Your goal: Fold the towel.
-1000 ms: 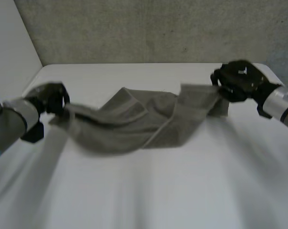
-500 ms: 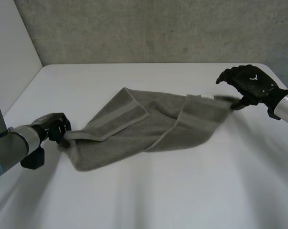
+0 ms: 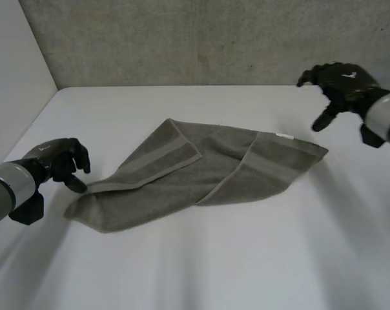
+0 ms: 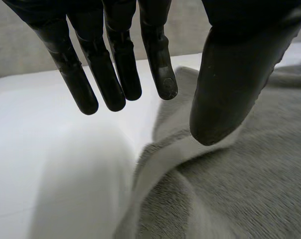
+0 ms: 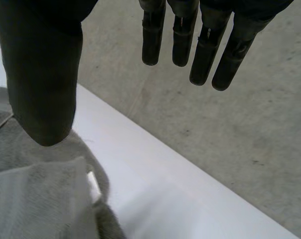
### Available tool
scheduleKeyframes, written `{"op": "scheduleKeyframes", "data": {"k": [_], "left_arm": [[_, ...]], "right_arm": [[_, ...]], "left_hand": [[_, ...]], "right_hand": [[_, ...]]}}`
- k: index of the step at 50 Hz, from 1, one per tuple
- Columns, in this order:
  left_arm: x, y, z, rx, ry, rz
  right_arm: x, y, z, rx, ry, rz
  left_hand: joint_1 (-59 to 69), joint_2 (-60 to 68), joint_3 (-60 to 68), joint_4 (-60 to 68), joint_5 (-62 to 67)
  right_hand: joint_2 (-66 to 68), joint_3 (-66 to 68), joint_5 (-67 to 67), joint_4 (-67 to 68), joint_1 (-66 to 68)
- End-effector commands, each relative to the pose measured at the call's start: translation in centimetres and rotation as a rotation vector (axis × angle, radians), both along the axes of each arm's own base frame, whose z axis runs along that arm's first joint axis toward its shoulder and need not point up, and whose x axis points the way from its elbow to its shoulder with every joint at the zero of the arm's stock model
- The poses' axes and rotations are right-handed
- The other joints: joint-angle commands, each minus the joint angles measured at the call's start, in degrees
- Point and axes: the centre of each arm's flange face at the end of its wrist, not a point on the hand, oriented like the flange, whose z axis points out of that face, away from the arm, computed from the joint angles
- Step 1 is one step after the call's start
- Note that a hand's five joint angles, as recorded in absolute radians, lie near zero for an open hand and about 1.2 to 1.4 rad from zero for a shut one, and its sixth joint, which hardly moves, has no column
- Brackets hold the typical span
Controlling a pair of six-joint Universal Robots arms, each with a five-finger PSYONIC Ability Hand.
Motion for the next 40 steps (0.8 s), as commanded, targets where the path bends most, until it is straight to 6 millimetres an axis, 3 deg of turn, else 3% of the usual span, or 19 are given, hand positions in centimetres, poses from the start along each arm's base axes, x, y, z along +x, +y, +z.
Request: {"op": "scheduleKeyframes", "data": {"k": [1,2,4,7,9,15,25,29,31,32,34,40], "left_arm": [[0.1,2.8,-1.1,-0.039,-0.200,-0.152],[0.1,2.8,-1.1,-0.039,-0.200,-0.152],[0.9,3.5,-1.8,-0.039,-0.279,-0.173],[1.3,3.6,-2.1,-0.045,-0.306,-0.174],[1.9,3.6,-2.5,-0.055,-0.332,-0.163],[2.1,3.5,-3.1,-0.089,-0.332,-0.162],[2.1,3.5,-3.9,-0.140,-0.341,-0.164],[2.2,3.5,-4.1,-0.145,-0.348,-0.167],[2.1,3.3,-4.1,-0.150,-0.353,-0.169],[2.1,3.3,-4.1,-0.150,-0.353,-0.169],[2.2,3.1,-4.1,-0.154,-0.354,-0.167],[2.3,2.6,-3.8,-0.170,-0.355,-0.163]], "right_arm": [[5.2,-0.1,-2.9,0.021,0.144,0.043],[5.2,-0.1,-2.9,0.021,0.144,0.043],[7.2,-0.6,-4.3,0.014,0.212,0.061],[7.8,-1.0,-5.1,0.021,0.237,0.061],[8.7,-1.8,-6.8,0.044,0.270,0.059],[9.3,-3.5,-9.5,0.078,0.289,0.059],[9.3,-4.6,-11.7,0.066,0.334,0.038],[9.3,-4.6,-11.9,0.066,0.338,0.040],[9.4,-4.6,-11.5,0.060,0.332,0.044],[9.4,-4.6,-11.5,0.060,0.332,0.044],[9.6,-4.4,-10.5,0.051,0.317,0.047],[9.0,-4.1,-7.8,0.072,0.249,0.025]], "left_hand": [[0.2,-0.3,-0.8,-0.7,0.2],[0.2,-0.3,-0.8,-0.7,0.2],[-0.3,-0.8,-1.3,-1.2,-0.3],[-0.8,-1.3,-1.8,-1.7,-0.8],[-2.8,-3.3,-3.8,-3.7,-2.8],[-7.3,-7.9,-8.4,-8.2,-7.3],[-10.2,-10.7,-11.2,-11.1,-10.2],[-10.2,-10.7,-11.2,-11.1,-10.2],[-10.4,-10.9,-11.4,-11.3,-10.4],[-10.4,-10.9,-11.4,-11.3,-10.4],[-10.4,-10.9,-11.4,-11.3,-10.4],[-10.4,-10.9,-11.4,-11.3,-10.4]], "right_hand": [[-1.9,-1.0,1.1,-0.8,-1.6],[-1.9,-1.0,1.1,-0.8,-1.6],[-1.4,-0.5,1.6,-0.3,-1.1],[-1.2,-0.3,1.8,-0.1,-0.9],[-0.7,0.2,2.3,0.4,-0.4],[2.3,3.2,5.3,3.4,2.6],[5.1,6.1,8.2,6.3,5.4],[14.2,15.1,17.3,15.4,14.5],[31.3,32.2,34.3,32.4,31.6],[31.4,32.3,34.4,32.5,31.7],[55.9,56.8,59.0,57.1,56.2],[56.1,57.0,59.1,57.2,56.4]]}}
